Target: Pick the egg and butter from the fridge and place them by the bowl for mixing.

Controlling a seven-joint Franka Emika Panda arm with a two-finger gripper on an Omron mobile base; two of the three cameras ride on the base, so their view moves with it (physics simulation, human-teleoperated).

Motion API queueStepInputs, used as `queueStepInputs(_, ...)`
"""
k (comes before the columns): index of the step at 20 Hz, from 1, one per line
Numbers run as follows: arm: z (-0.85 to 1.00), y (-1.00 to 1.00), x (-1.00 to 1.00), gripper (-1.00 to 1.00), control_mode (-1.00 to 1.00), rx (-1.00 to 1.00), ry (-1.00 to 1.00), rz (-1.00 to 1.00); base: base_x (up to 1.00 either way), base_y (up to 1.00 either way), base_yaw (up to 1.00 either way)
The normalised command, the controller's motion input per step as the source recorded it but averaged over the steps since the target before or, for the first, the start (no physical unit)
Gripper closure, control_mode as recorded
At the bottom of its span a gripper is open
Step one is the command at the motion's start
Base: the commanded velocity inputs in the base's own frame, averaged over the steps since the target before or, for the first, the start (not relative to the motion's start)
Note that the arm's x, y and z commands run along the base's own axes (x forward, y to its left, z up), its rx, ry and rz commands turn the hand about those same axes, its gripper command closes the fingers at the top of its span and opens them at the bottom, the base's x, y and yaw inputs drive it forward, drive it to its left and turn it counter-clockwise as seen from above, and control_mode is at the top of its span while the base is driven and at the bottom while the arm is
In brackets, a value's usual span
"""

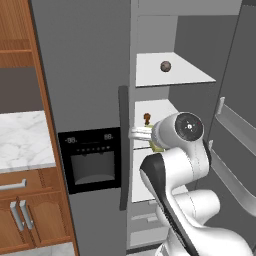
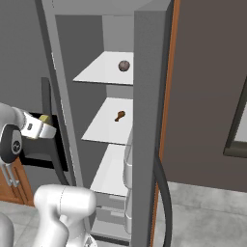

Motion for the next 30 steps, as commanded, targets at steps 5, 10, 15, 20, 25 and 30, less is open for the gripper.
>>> queueStepInputs(5, 0.00, 0.00, 0.00, 1.00, -1.00, 0.00, 0.00, 0.00, 0.00, 0.00, 0.00)
queueStepInputs(10, 0.00, 0.00, 0.00, 1.00, 1.00, 0.00, 0.00, 0.00, 0.00, 0.00, 0.00)
queueStepInputs(15, 0.00, 0.00, 0.00, 1.00, 1.00, 0.00, 0.00, 0.00, 0.00, 0.00, 0.00)
queueStepInputs(20, 0.00, 0.00, 0.00, 1.00, 1.00, 0.00, 0.00, 0.00, -0.27, 0.17, 0.01)
queueStepInputs(25, 0.00, 0.00, 0.00, 1.00, 1.00, 0.00, 0.00, 0.00, -0.20, 0.61, 0.00)
queueStepInputs(30, 0.00, 0.00, 0.00, 1.00, 1.00, 0.00, 0.00, 0.00, -0.03, 0.67, 0.00)
